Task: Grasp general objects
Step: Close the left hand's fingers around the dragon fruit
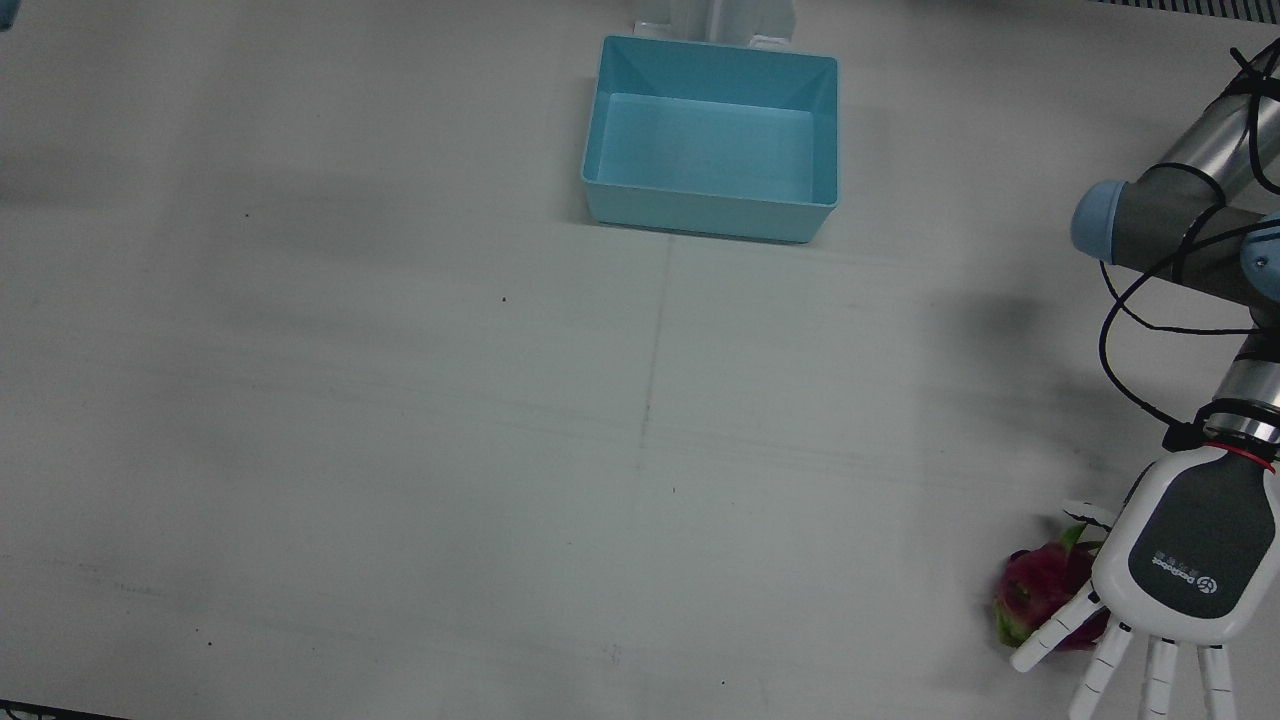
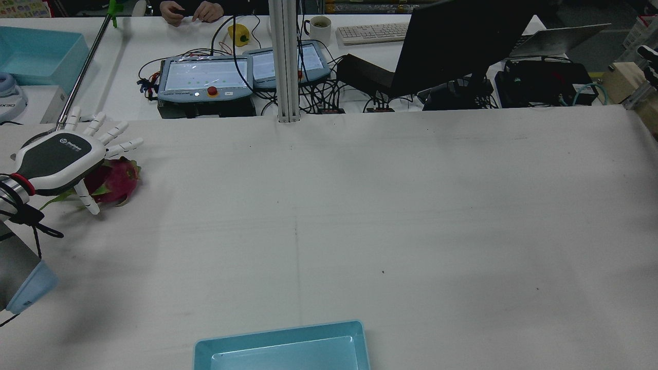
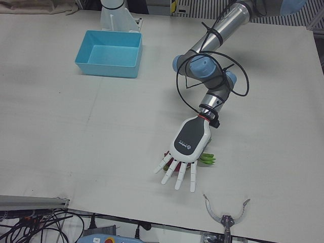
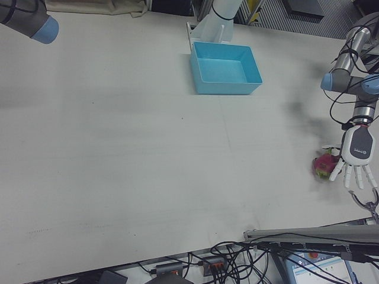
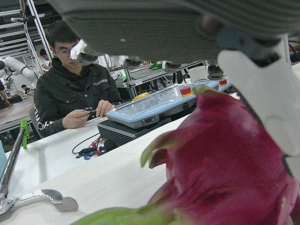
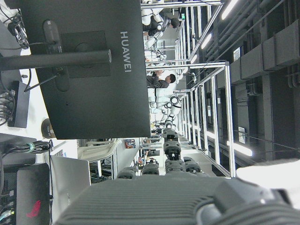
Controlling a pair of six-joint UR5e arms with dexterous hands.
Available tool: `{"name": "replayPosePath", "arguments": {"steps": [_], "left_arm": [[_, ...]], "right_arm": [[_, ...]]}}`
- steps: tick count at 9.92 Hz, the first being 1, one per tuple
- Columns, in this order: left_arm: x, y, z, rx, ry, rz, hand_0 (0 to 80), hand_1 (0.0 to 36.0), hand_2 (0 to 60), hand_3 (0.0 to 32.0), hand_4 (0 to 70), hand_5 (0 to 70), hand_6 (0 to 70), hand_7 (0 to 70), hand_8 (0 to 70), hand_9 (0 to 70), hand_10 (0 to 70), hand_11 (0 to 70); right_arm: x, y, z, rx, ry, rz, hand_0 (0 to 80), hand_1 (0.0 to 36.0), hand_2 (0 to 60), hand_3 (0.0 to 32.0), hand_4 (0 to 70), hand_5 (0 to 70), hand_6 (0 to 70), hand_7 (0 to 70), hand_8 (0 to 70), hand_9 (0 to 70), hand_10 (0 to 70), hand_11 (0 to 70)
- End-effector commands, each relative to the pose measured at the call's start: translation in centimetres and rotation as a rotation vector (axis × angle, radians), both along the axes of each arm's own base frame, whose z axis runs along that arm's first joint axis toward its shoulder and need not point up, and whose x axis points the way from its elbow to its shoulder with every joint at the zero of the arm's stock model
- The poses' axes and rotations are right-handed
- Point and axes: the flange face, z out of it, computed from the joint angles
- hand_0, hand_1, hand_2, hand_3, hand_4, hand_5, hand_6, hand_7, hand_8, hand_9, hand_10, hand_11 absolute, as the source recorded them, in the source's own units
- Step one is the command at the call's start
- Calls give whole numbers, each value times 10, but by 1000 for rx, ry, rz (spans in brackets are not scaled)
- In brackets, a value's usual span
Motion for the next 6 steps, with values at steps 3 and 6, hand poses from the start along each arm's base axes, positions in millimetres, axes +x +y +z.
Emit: {"name": "replayPosePath", "arguments": {"steps": [3,6], "left_arm": [[3,-4,20,18,6,0,458,147,102,320,0,0,0,0,0,0,0,0],[5,-5,25,28,6,-1,407,70,91,0,103,0,48,205,83,27,0,0]], "right_arm": [[0,0,0,-1,0,0,0,0,0,0,0,0,0,0,0,0,0,0],[0,0,0,0,0,0,0,0,0,0,0,0,0,0,0,0,0,0]]}}
